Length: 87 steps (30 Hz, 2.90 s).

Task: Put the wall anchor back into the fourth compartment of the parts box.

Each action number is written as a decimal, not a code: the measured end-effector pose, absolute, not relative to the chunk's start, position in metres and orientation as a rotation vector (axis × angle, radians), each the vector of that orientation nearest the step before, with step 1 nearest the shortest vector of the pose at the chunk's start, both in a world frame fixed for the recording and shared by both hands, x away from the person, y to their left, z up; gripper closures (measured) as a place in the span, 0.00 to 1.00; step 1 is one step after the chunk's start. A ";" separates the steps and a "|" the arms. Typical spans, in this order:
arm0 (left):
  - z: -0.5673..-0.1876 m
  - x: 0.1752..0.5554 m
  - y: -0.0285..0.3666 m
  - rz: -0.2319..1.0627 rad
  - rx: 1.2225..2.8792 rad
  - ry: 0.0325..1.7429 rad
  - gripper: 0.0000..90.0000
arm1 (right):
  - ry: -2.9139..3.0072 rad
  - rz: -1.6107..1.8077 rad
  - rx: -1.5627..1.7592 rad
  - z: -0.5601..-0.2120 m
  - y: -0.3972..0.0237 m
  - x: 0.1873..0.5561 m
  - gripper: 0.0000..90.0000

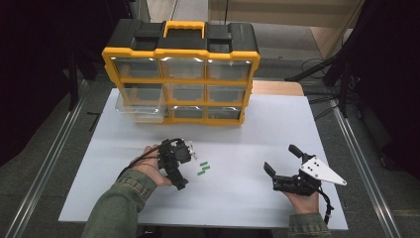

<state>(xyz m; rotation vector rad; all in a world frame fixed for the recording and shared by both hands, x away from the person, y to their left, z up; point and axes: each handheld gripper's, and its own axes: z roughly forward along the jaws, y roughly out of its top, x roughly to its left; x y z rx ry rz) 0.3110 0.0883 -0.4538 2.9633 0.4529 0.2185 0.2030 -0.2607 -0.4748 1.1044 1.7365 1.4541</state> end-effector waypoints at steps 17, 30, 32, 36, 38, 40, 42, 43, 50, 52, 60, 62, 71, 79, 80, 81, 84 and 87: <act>-0.468 0.308 0.050 0.249 2.973 0.394 0.09 | 1.741 1.459 1.106 -0.475 -0.261 0.204 0.00; -0.469 0.310 0.043 0.221 2.941 0.379 0.43 | 1.734 1.461 1.110 -0.475 -0.263 0.203 0.00; -0.469 0.311 0.043 0.200 2.947 0.386 0.49 | 1.735 1.461 1.112 -0.475 -0.263 0.203 0.00; -0.471 0.316 0.044 0.136 2.948 0.425 0.61 | 1.733 1.461 1.113 -0.475 -0.263 0.203 0.00; -0.471 0.318 0.044 0.107 2.947 0.429 0.65 | 1.732 1.461 1.113 -0.475 -0.263 0.203 0.00; -0.471 0.318 0.044 0.101 2.943 0.426 0.67 | 1.732 1.461 1.112 -0.475 -0.263 0.203 0.00; -0.470 0.317 0.044 0.105 2.948 0.414 0.76 | 1.733 1.460 1.112 -0.475 -0.263 0.203 0.00; -0.471 0.317 0.044 0.098 2.946 0.416 0.79 | 1.732 1.462 1.113 -0.475 -0.263 0.203 0.00; -0.471 0.319 0.044 0.059 2.944 0.430 0.93 | 1.730 1.464 1.117 -0.475 -0.263 0.202 0.00; -0.470 0.320 0.044 0.055 2.945 0.426 0.93 | 1.730 1.464 1.117 -0.475 -0.263 0.202 0.00; -0.457 0.319 0.053 0.058 2.949 0.422 0.93 | 1.728 1.465 1.116 -0.475 -0.264 0.203 0.00; -0.449 0.319 0.059 0.064 2.941 0.428 0.93 | 1.726 1.466 1.120 -0.475 -0.264 0.203 0.00; -0.404 0.320 0.077 0.092 2.940 0.423 0.93 | 1.719 1.465 1.126 -0.476 -0.264 0.203 0.00; -0.357 0.327 0.088 0.140 2.949 0.414 0.93 | 1.702 1.470 1.144 -0.476 -0.268 0.200 0.00; -0.350 0.329 0.090 0.150 2.960 0.404 0.93 | 1.699 1.472 1.145 -0.476 -0.269 0.199 0.00; -0.344 0.330 0.091 0.159 2.963 0.399 0.93 | 1.700 1.474 1.150 -0.476 -0.270 0.199 0.00; -0.324 0.334 0.096 0.177 2.955 0.387 0.93 | 1.698 1.474 1.147 -0.477 -0.272 0.198 0.00; -0.308 0.338 0.100 0.204 2.970 0.356 0.93 | 1.702 1.473 1.148 -0.477 -0.271 0.198 0.00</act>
